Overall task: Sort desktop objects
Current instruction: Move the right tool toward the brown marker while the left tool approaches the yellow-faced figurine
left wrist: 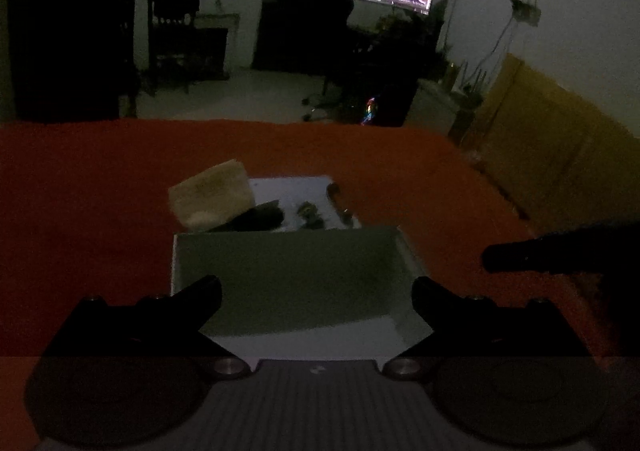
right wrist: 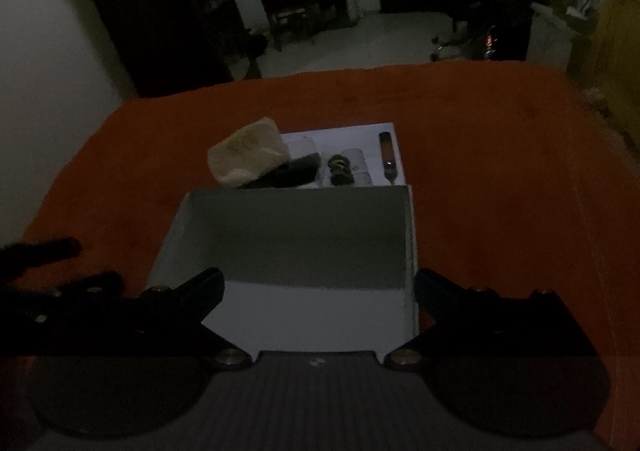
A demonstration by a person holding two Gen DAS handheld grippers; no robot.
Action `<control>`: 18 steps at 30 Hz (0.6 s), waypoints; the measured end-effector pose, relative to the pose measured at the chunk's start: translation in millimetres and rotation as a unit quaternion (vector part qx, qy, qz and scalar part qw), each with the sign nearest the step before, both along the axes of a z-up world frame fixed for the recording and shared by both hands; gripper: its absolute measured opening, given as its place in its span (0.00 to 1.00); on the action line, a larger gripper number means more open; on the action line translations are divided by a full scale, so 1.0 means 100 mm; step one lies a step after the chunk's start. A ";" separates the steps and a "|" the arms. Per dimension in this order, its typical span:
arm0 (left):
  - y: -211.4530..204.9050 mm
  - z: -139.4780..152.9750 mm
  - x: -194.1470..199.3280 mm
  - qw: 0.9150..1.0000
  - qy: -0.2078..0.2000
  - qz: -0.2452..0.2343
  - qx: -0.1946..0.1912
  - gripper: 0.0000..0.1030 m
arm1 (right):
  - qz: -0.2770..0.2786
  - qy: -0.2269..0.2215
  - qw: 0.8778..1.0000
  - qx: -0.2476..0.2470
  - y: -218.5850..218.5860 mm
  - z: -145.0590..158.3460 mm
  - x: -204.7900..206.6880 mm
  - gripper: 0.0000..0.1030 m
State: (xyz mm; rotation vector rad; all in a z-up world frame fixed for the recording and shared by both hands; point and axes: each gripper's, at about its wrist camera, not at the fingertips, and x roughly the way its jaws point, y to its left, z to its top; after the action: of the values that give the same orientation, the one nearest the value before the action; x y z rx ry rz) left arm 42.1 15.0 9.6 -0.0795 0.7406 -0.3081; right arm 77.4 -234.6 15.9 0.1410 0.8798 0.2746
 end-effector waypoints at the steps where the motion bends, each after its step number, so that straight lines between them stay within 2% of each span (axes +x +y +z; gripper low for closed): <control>1: 0.00 0.00 0.06 1.000 0.001 -0.004 0.007 0.99 | 0.001 0.002 1.000 0.006 -0.03 0.03 0.06 1.00; 4: 0.01 0.04 0.27 1.000 0.001 -0.009 0.028 0.99 | -0.001 -0.010 1.000 0.018 -0.11 0.17 0.25 1.00; 9: -0.01 0.11 0.68 0.999 0.019 -0.020 0.046 0.99 | -0.016 -0.020 1.000 -0.017 -0.09 0.28 0.59 1.00; 11: -0.02 0.13 0.84 0.998 0.030 -0.026 0.048 0.99 | -0.024 -0.009 0.999 -0.033 -0.08 0.28 0.74 1.00; 14: 0.01 0.16 1.01 0.998 0.048 -0.021 0.028 0.99 | -0.019 0.013 0.999 -0.039 -0.04 0.24 0.96 1.00; 18: -0.01 0.20 1.25 0.998 0.052 -0.014 0.036 0.99 | -0.013 0.031 0.999 -0.042 -0.04 0.21 1.17 1.00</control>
State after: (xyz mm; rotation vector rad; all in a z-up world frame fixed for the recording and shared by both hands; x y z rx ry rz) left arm 167.5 13.5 29.6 -0.0164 0.8551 -0.3052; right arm 194.7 -238.2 36.4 0.0835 0.9490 0.2097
